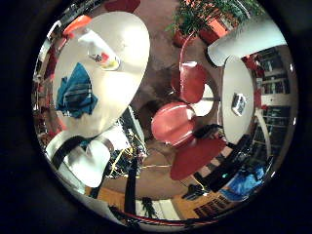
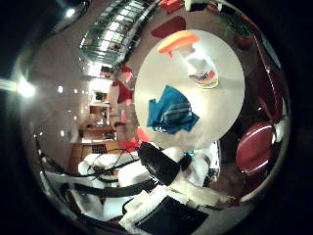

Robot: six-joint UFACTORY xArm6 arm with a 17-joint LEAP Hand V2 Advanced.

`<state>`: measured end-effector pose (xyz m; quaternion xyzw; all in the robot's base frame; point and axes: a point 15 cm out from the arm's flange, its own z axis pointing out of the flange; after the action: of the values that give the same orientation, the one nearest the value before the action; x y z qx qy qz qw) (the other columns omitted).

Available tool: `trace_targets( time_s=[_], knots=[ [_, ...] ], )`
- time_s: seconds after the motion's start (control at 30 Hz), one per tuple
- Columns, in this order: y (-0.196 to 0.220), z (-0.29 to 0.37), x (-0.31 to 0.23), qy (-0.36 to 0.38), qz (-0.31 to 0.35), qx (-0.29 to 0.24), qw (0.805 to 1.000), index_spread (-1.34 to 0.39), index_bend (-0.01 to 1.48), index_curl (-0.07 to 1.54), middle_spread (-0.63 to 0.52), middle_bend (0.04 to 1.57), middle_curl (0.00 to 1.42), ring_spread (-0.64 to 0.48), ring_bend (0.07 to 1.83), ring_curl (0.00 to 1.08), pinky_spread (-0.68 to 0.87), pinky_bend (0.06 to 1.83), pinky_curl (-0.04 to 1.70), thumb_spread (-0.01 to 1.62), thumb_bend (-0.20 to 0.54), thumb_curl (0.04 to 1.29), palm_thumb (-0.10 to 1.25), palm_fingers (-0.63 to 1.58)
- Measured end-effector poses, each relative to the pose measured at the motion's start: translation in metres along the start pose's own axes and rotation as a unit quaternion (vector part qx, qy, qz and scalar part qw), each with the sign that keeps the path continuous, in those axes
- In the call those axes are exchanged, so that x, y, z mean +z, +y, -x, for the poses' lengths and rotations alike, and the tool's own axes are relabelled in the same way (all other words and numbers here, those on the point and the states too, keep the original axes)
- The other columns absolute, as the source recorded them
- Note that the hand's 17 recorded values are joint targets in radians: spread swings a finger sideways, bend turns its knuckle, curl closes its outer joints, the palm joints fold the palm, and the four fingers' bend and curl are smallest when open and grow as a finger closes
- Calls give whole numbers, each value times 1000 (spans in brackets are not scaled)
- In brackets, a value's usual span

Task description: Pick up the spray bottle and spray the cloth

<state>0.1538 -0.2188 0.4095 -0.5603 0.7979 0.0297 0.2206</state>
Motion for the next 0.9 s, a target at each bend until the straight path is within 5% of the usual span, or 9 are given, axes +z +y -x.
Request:
trace_targets(
  time_s=[0.2,0.9],
  knots=[
    [-9,-28,10,-69,-57,34,995,-253,158,285,109,244,362,267,241,251,504,363,296,1132,-18,258,398,260],
    [-3,-107,58,-140,-58,87,985,-195,146,252,176,245,352,272,323,267,468,437,307,1082,-24,273,424,113]
  ],
)
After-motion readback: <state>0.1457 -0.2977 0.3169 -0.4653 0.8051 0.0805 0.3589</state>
